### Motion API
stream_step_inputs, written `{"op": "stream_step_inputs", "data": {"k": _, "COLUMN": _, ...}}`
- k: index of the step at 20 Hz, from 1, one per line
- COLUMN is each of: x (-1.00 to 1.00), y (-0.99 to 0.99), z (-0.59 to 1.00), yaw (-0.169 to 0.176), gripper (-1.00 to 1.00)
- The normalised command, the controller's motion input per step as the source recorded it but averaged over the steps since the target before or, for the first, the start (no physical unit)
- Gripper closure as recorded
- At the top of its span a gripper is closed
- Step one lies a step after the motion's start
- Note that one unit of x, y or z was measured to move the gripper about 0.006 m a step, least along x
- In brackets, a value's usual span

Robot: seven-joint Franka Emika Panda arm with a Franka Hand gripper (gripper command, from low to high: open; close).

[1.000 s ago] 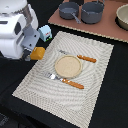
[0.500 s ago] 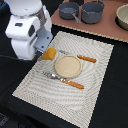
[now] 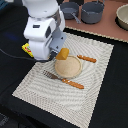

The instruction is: Place the bread, butter, and milk from the table onto the serving area.

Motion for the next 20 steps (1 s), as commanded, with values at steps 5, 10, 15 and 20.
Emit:
{"op": "stream_step_inputs", "data": {"k": 5, "x": 0.95, "y": 0.19, "z": 0.0, "yaw": -0.033, "gripper": 1.0}}
{"op": "stream_step_inputs", "data": {"k": 10, "x": 0.74, "y": 0.1, "z": -0.01, "yaw": -0.033, "gripper": 1.0}}
{"op": "stream_step_inputs", "data": {"k": 15, "x": 0.39, "y": 0.01, "z": -0.01, "yaw": -0.002, "gripper": 1.0}}
{"op": "stream_step_inputs", "data": {"k": 20, "x": 0.4, "y": 0.0, "z": 0.02, "yaw": 0.0, "gripper": -1.0}}
